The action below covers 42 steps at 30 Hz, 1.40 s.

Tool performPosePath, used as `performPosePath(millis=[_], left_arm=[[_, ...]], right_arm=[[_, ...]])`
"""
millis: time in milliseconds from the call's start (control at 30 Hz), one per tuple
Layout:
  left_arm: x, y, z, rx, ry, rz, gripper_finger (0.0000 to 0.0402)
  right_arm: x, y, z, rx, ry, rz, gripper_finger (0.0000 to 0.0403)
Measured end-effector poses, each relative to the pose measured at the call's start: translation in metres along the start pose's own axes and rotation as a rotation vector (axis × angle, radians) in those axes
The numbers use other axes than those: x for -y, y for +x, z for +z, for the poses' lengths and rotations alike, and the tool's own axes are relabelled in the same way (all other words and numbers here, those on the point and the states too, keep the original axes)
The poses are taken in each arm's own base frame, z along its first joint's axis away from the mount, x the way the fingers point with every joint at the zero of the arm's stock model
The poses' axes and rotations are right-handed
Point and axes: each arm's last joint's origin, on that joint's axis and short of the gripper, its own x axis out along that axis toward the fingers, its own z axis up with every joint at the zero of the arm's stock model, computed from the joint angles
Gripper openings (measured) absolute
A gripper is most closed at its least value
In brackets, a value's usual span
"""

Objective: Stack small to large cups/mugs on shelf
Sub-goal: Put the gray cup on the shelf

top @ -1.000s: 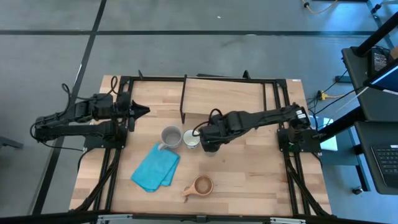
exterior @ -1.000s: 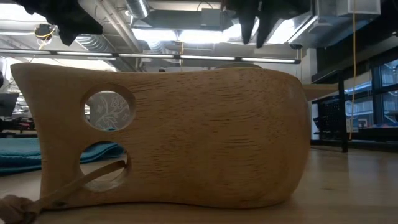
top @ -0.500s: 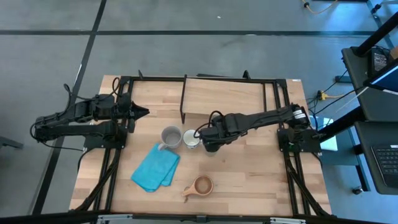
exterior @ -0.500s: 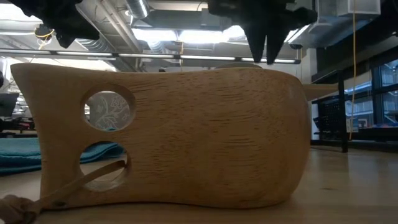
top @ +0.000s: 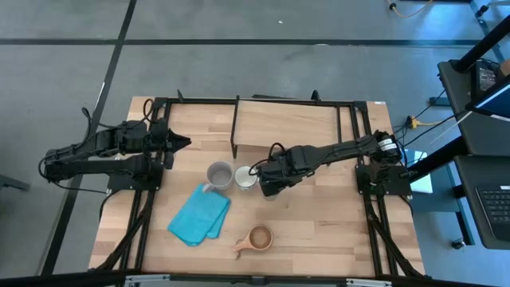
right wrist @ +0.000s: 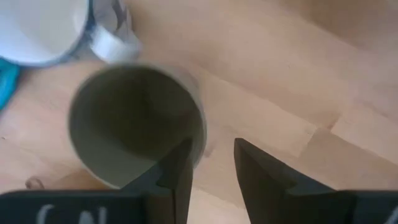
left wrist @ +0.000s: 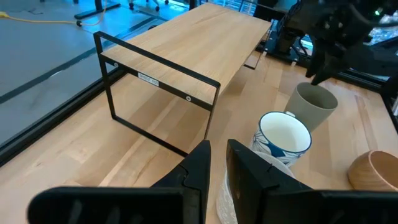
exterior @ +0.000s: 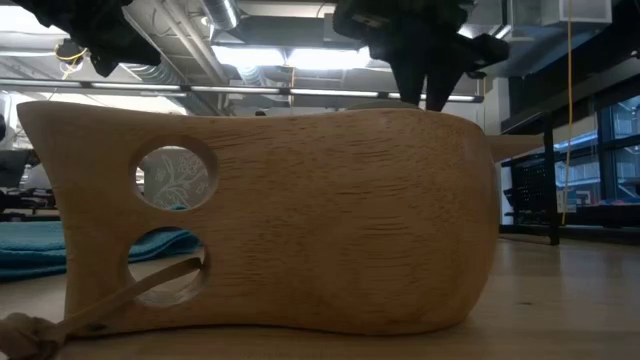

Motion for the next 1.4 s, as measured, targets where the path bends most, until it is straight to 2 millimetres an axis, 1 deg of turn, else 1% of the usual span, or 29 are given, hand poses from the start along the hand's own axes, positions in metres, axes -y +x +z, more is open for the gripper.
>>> performPosePath(millis=[133,433,567,900,1000,1233,1400], left_arm=[[0.0,0.0,0.0,0.003,0.0,0.014,0.0047],[-0.001,0.0,0.0,0.005,0.009,0.03,0.0047],[-0.001,0.0,0.0,0.007,0.014,0.042,0.0047],[-0.002,0.0,0.0,0.01,0.016,0.052,0.0047],[-0.002,0.0,0.0,0.01,0.016,0.052,0.0047],[-0.002,0.0,0.0,0.01,0.017,0.053,0.0047],[-0.002,0.0,0.0,0.014,0.018,0.07,0.0047]], right_arm=[[-0.003,0.009,0.0,-0.002,-0.001,0.032,0.0119],[-0.002,0.009,0.001,0.016,0.005,0.028,0.0119],[-0.003,0.012,0.002,0.015,0.007,0.02,0.0119],[-0.002,0.014,0.009,0.04,0.025,0.009,0.0118],[-0.001,0.014,0.011,0.039,0.026,0.009,0.0101],[0.001,0.014,0.011,0.03,0.024,-0.011,0.0039],[0.003,0.014,0.01,0.022,0.024,-0.031,0.0016]])
